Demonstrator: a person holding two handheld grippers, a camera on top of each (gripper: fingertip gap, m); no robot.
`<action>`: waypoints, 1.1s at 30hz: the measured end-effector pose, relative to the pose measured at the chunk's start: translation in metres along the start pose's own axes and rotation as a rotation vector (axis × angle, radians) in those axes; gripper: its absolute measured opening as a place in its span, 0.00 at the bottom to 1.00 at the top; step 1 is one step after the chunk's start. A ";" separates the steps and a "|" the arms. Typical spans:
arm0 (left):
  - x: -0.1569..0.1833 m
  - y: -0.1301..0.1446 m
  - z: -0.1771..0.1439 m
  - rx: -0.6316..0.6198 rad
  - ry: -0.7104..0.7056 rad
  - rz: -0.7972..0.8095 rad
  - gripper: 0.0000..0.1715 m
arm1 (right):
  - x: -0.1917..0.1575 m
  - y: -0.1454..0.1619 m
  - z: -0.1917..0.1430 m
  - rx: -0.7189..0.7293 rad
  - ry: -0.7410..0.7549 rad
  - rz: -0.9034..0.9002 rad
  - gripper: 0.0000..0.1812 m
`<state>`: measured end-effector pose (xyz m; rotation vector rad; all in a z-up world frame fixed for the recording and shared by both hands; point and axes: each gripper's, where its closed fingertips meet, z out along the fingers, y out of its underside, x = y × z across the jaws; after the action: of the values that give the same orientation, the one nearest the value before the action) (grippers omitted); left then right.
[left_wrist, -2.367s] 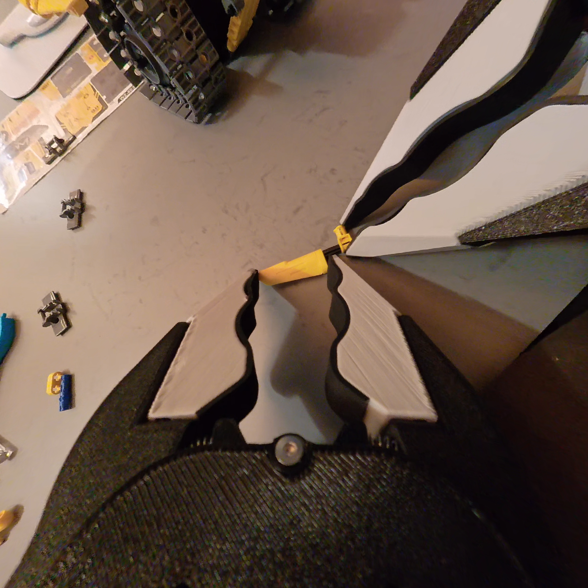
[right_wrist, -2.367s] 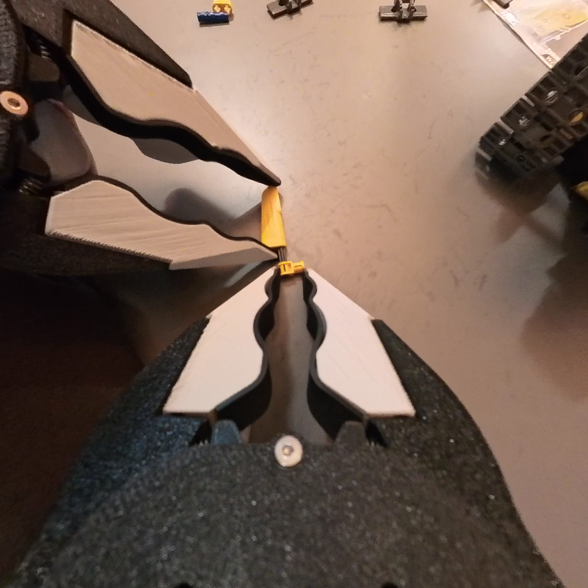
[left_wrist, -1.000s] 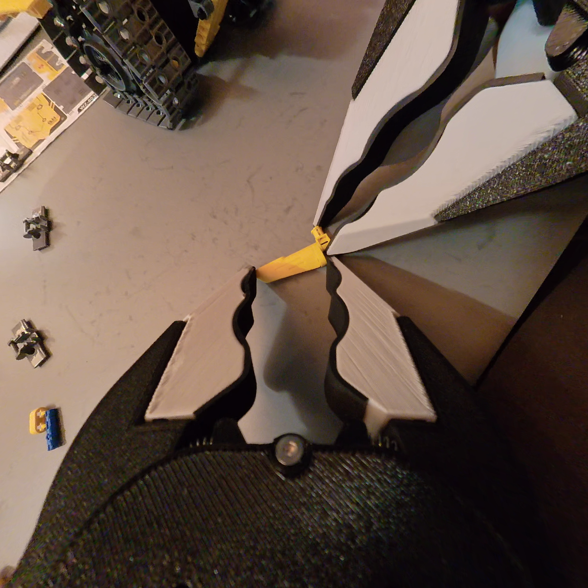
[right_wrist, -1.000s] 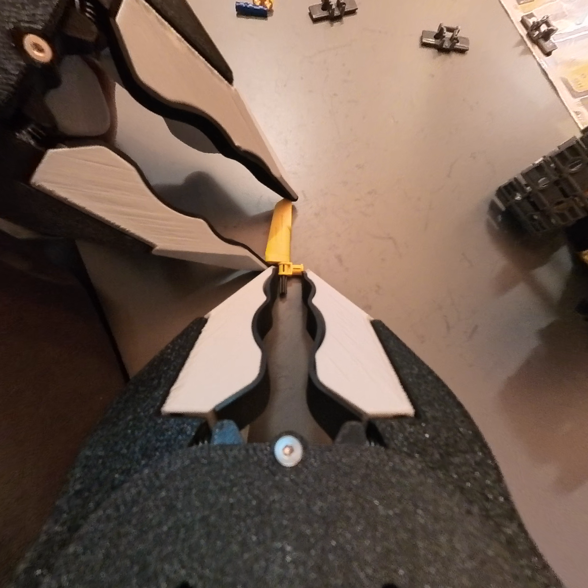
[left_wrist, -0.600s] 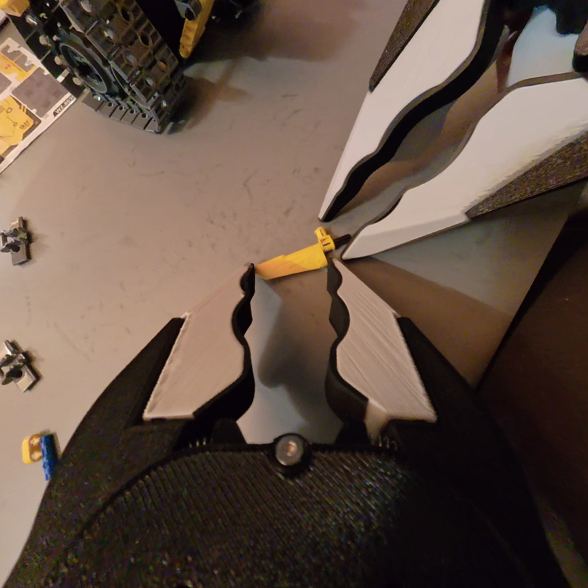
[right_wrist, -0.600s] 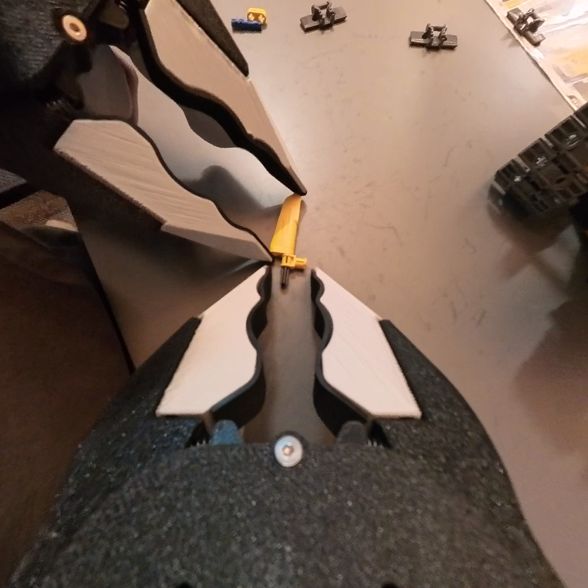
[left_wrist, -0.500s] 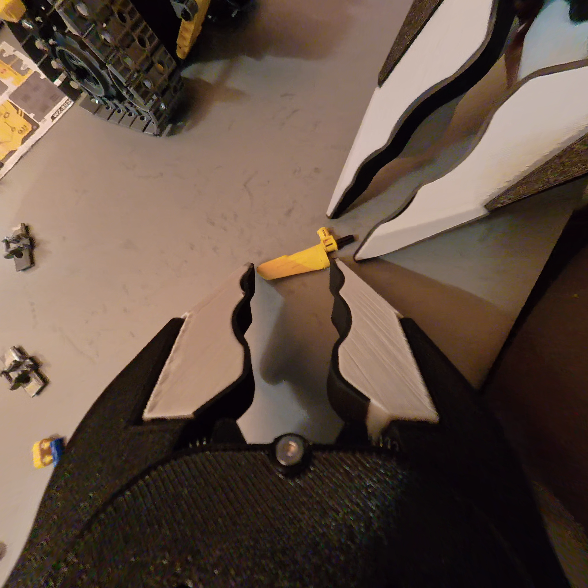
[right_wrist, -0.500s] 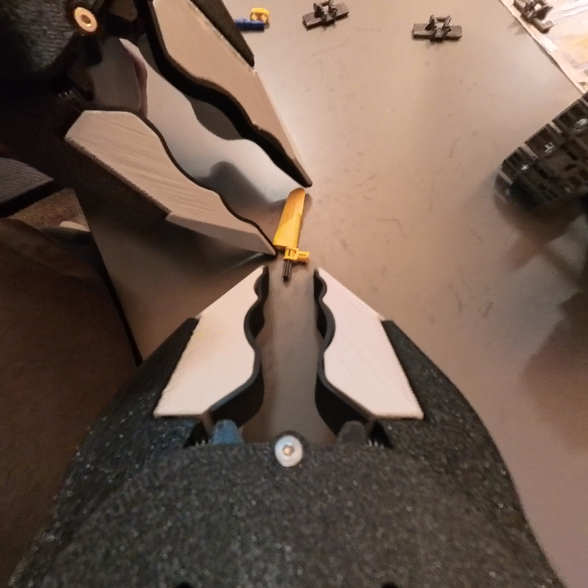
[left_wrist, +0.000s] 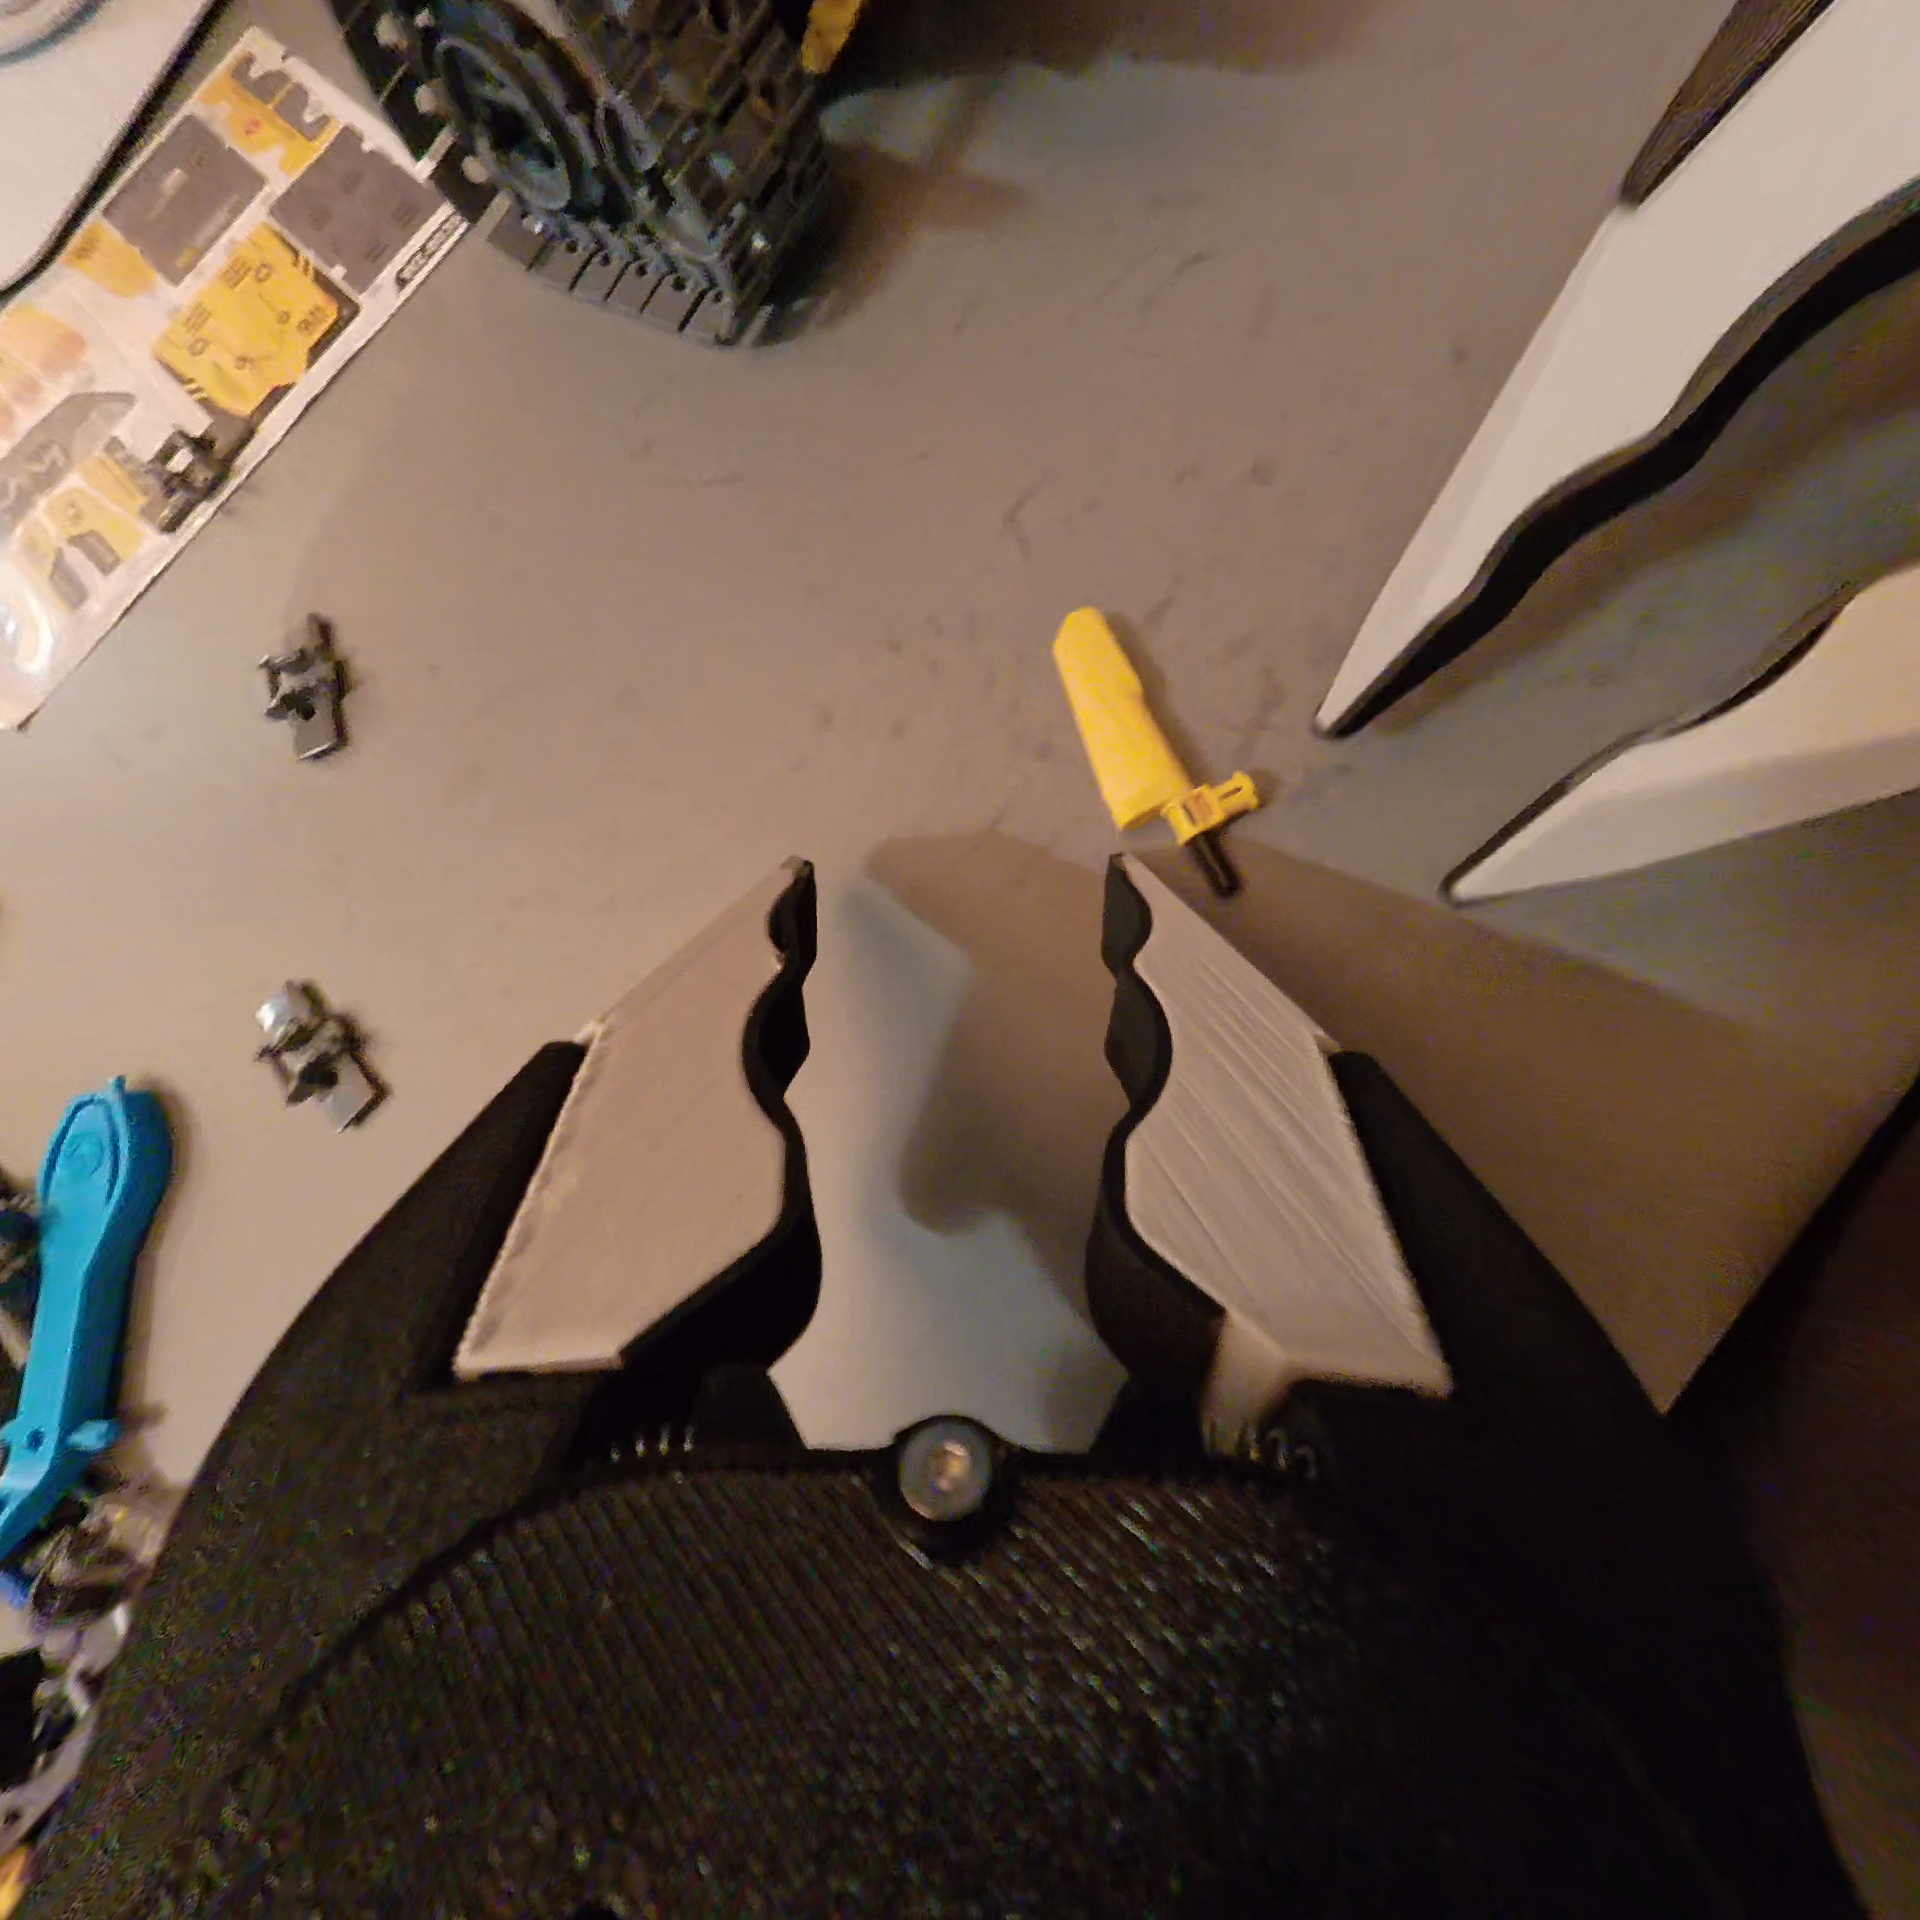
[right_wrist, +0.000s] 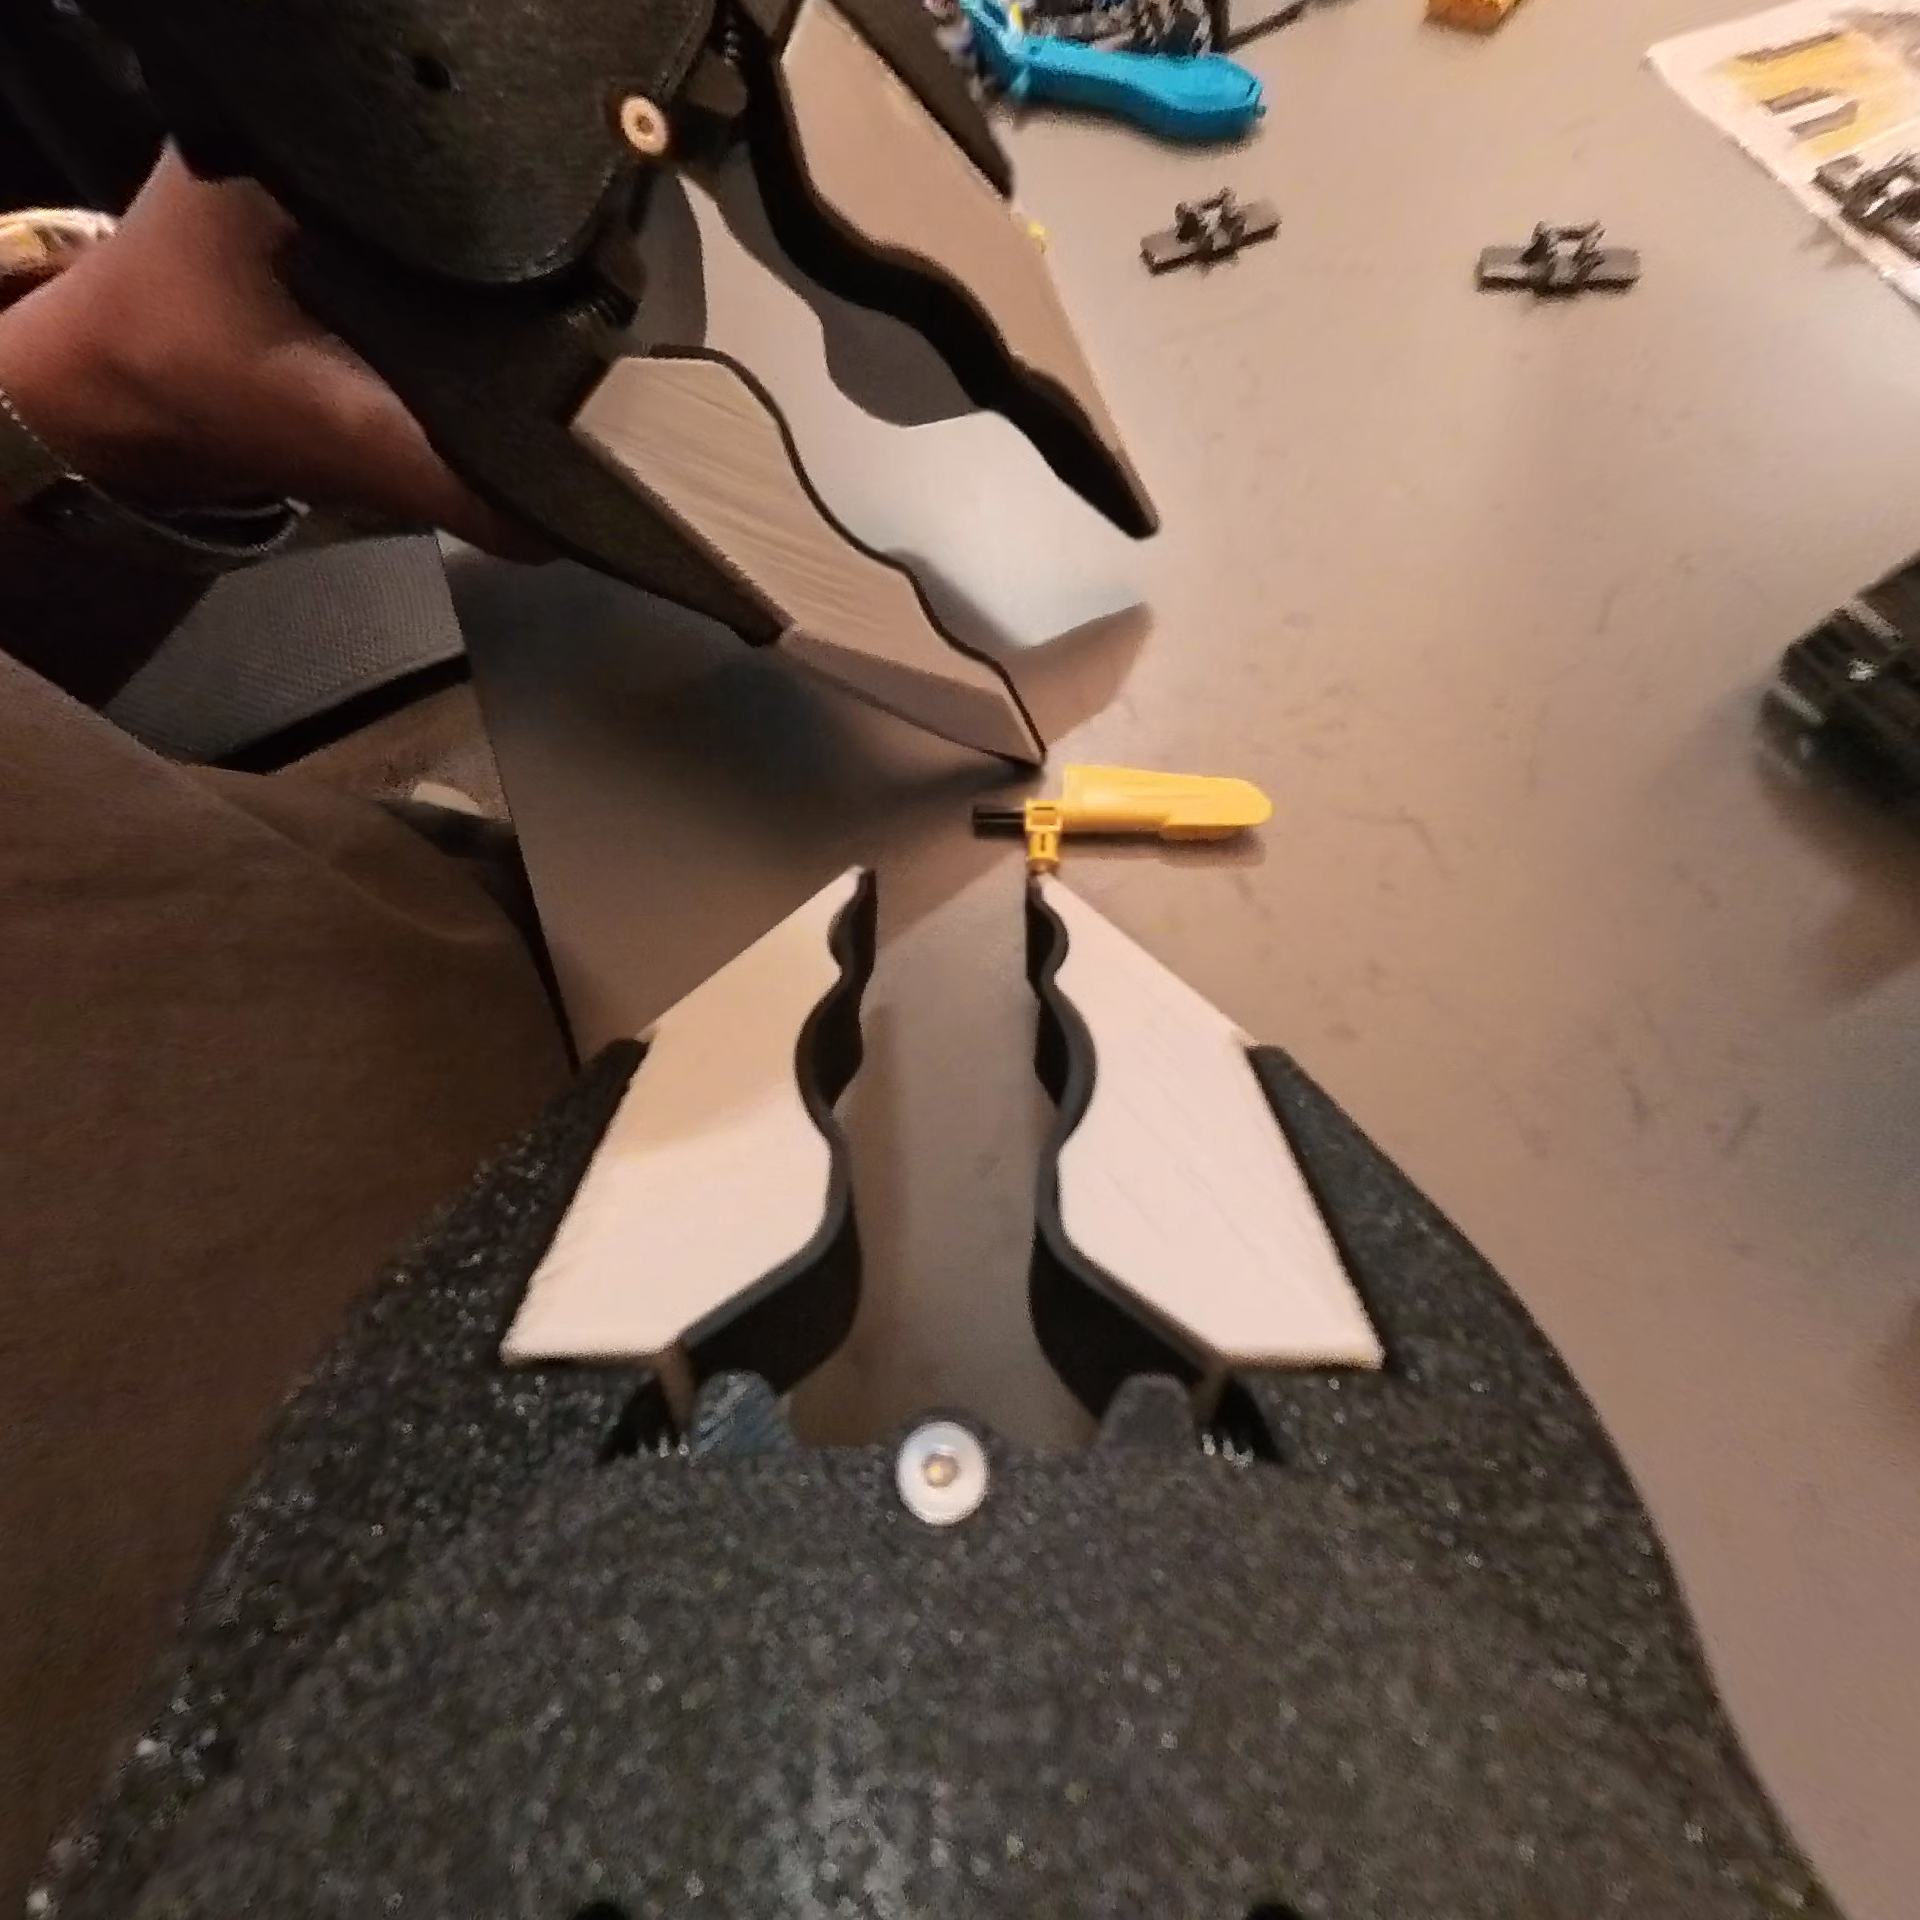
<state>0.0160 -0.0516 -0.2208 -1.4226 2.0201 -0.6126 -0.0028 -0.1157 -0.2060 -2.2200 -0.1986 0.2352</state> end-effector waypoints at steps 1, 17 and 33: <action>-0.003 0.002 -0.003 -0.003 -0.012 -0.007 0.32 | 0.002 -0.001 -0.003 0.017 0.003 0.005 0.16; 0.037 -0.008 -0.023 0.140 0.319 -0.296 0.29 | 0.023 -0.013 -0.025 0.165 -0.005 0.136 0.19; 0.068 -0.014 -0.013 0.105 0.418 -0.247 0.29 | 0.028 -0.010 -0.026 0.160 0.025 0.162 0.20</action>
<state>-0.0014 -0.1201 -0.2161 -1.5938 2.0914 -1.1901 0.0304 -0.1234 -0.1850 -2.0801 0.0135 0.3012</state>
